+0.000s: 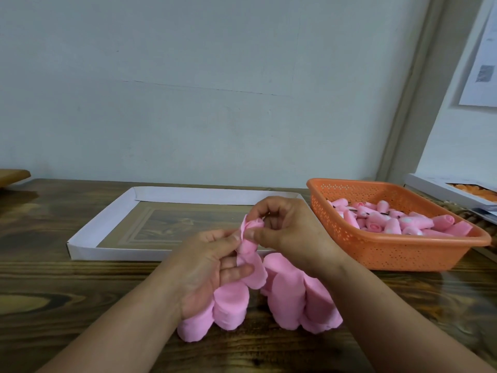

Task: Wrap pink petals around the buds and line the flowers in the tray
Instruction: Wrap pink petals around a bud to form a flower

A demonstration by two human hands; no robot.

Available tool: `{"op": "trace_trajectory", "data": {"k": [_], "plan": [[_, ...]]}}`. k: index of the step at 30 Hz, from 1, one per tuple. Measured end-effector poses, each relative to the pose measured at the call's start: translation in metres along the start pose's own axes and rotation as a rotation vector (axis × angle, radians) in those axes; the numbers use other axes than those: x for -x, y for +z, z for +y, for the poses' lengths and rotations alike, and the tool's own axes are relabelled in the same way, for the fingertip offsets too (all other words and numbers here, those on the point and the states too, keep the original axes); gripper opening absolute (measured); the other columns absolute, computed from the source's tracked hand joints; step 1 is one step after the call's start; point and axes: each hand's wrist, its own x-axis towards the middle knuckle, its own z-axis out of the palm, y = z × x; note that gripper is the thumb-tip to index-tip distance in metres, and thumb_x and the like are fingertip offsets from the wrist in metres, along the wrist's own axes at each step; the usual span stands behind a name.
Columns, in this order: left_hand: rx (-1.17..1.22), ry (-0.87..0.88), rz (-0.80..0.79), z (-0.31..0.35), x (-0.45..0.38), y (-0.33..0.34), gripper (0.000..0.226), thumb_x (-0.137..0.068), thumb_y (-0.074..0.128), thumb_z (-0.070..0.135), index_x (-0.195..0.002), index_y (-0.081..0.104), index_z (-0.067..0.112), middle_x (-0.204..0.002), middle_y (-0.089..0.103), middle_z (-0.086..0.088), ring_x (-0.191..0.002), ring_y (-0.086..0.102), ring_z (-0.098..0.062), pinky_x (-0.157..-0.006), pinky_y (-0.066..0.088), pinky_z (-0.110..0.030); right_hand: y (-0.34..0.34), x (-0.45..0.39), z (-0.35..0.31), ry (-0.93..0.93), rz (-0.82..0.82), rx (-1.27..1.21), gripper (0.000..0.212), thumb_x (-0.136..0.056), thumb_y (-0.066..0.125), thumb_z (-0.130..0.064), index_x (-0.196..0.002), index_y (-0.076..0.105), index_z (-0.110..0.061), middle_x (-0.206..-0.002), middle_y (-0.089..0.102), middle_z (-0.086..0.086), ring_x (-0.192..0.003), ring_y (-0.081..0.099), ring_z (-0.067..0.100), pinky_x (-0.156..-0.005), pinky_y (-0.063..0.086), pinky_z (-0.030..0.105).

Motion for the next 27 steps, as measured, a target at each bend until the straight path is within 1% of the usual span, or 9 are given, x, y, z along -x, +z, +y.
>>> {"op": "trace_trajectory", "data": {"k": [3, 4, 8, 12, 17, 19, 22, 24, 27], "plan": [[0.023, -0.011, -0.011, -0.002, -0.002, -0.001, 0.015, -0.090, 0.056, 0.005, -0.098, 0.067, -0.002, -0.085, 0.072, -0.018, -0.068, 0.071, -0.021, -0.057, 0.059, -0.027, -0.002, -0.001, 0.003, 0.040, -0.003, -0.051, 0.031, -0.074, 0.072, 0.007, -0.090, 0.063, -0.018, -0.072, 0.064, 0.000, -0.064, 0.059, 0.021, -0.063, 0.051, 0.031], [0.025, -0.012, -0.020, -0.003, -0.002, -0.001, 0.016, -0.087, 0.058, 0.005, -0.099, 0.067, -0.002, -0.084, 0.072, -0.017, -0.067, 0.071, -0.020, -0.057, 0.059, -0.026, -0.003, 0.000, 0.003, 0.055, -0.011, -0.054, 0.029, -0.074, 0.072, 0.006, -0.090, 0.064, -0.017, -0.072, 0.065, -0.001, -0.064, 0.060, 0.019, -0.064, 0.051, 0.031], [0.016, -0.010, -0.058, -0.004, -0.003, -0.002, 0.033, -0.071, 0.064, 0.010, -0.101, 0.068, -0.002, -0.079, 0.072, -0.014, -0.062, 0.070, -0.017, -0.055, 0.057, -0.024, -0.005, 0.002, 0.002, 0.105, -0.018, -0.053, 0.012, -0.077, 0.072, 0.002, -0.078, 0.064, -0.008, -0.073, 0.067, 0.025, -0.062, 0.061, 0.026, -0.065, 0.051, 0.038], [0.014, -0.024, -0.068, -0.005, -0.003, -0.001, 0.035, -0.069, 0.064, 0.007, -0.102, 0.067, -0.004, -0.075, 0.071, -0.012, -0.057, 0.068, -0.014, -0.055, 0.057, -0.024, -0.005, 0.002, 0.000, 0.092, -0.041, 0.058, 0.009, -0.077, 0.073, -0.002, -0.076, 0.065, -0.005, -0.059, 0.065, 0.005, -0.052, 0.061, 0.017, -0.053, 0.054, 0.028], [0.023, -0.014, -0.024, -0.004, -0.004, -0.001, 0.035, -0.067, 0.065, 0.007, -0.100, 0.067, -0.004, -0.083, 0.073, -0.017, -0.066, 0.071, -0.018, -0.056, 0.058, -0.025, -0.007, 0.003, 0.000, 0.087, -0.030, -0.011, 0.012, -0.078, 0.073, -0.003, -0.085, 0.064, 0.002, -0.072, 0.068, 0.023, -0.059, 0.063, 0.026, -0.070, 0.054, 0.048], [0.003, 0.003, 0.014, -0.004, -0.004, -0.001, 0.031, -0.070, 0.066, 0.007, -0.100, 0.068, -0.003, -0.084, 0.074, -0.016, -0.070, 0.071, -0.019, -0.055, 0.058, -0.024, -0.005, 0.003, 0.000, 0.099, -0.053, -0.006, 0.017, -0.075, 0.077, -0.006, -0.086, 0.064, -0.002, -0.071, 0.069, 0.020, -0.060, 0.064, 0.023, -0.067, 0.055, 0.043], [-0.041, 0.021, 0.034, -0.003, -0.003, 0.001, 0.018, -0.082, 0.062, 0.004, -0.099, 0.069, 0.000, -0.083, 0.074, -0.014, -0.067, 0.072, -0.017, -0.053, 0.056, -0.022, 0.002, 0.003, -0.001, 0.079, 0.000, 0.085, 0.018, -0.073, 0.076, -0.003, -0.076, 0.062, -0.015, -0.055, 0.064, 0.008, -0.051, 0.060, 0.015, -0.051, 0.052, 0.031], [-0.072, 0.014, 0.029, -0.002, -0.002, 0.001, 0.018, -0.087, 0.060, 0.008, -0.101, 0.069, 0.001, -0.088, 0.075, -0.014, -0.066, 0.071, -0.017, -0.052, 0.057, -0.024, 0.004, 0.001, 0.000, 0.076, 0.057, 0.075, 0.022, -0.077, 0.068, 0.003, -0.071, 0.062, -0.017, -0.057, 0.064, 0.013, -0.053, 0.059, 0.019, -0.056, 0.054, 0.035], [-0.188, -0.007, 0.020, 0.002, 0.001, -0.002, 0.022, -0.095, 0.054, 0.021, -0.103, 0.068, 0.006, -0.091, 0.074, -0.015, -0.068, 0.071, -0.020, -0.053, 0.058, -0.027, 0.001, 0.000, -0.001, 0.074, 0.095, 0.081, 0.025, -0.079, 0.067, 0.004, -0.069, 0.061, -0.019, -0.055, 0.060, 0.009, -0.052, 0.054, 0.018, -0.056, 0.050, 0.028]]}}
